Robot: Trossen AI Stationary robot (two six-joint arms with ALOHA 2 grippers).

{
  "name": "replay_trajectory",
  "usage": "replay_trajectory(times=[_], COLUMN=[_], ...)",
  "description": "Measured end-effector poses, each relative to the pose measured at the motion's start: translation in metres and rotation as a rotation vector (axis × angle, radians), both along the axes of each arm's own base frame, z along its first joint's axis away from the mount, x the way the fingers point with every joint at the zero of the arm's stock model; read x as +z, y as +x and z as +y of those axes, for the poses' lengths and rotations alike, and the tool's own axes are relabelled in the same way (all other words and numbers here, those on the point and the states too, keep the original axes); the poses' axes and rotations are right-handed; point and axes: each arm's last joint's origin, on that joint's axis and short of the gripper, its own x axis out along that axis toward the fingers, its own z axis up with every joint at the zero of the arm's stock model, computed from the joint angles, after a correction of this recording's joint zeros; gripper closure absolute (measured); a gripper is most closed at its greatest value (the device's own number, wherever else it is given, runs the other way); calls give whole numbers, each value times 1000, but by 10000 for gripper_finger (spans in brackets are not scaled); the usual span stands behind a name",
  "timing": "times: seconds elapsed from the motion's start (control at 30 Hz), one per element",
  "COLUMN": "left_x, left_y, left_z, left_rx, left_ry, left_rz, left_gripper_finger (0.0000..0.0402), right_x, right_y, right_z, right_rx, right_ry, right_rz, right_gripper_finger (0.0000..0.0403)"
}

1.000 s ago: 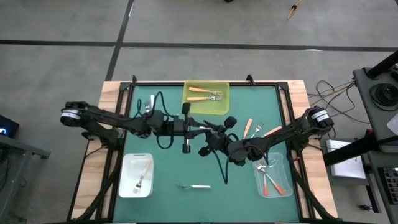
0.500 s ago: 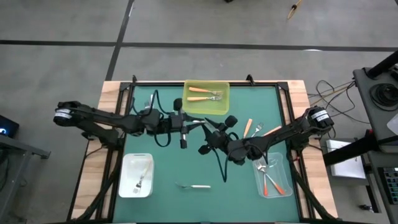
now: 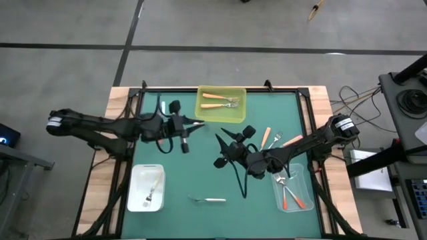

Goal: Sort silverware by color (type)
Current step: Put the white fork into the white bin

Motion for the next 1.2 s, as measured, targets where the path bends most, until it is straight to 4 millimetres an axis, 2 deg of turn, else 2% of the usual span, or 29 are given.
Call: replay_trajectory(times=[0.27,0.37,0.67,0.8,0.93,1.2], left_x=[10,23,39,34,20,-26], left_y=[-38,-49,-76,-87,-91,-97], left_z=[-6,-14,-40,-48,-55,-68], left_rx=[1,-35,-86,-48,-3,107], left_ry=[-212,-317,-623,-722,-813,-948], left_rz=[202,282,535,623,690,854], left_gripper_finger=[390,390,390,390,390,390], right_x=[-1,-6,-24,-27,-27,-29], right_y=[0,1,1,1,1,0], right_z=[0,-4,-19,-22,-22,-22], right_rx=[4,-4,-52,-60,-60,-61], right_ry=[-9,-24,-7,-11,-14,-20], right_rz=[21,73,195,221,224,245], right_gripper_finger=[272,273,287,292,297,296])
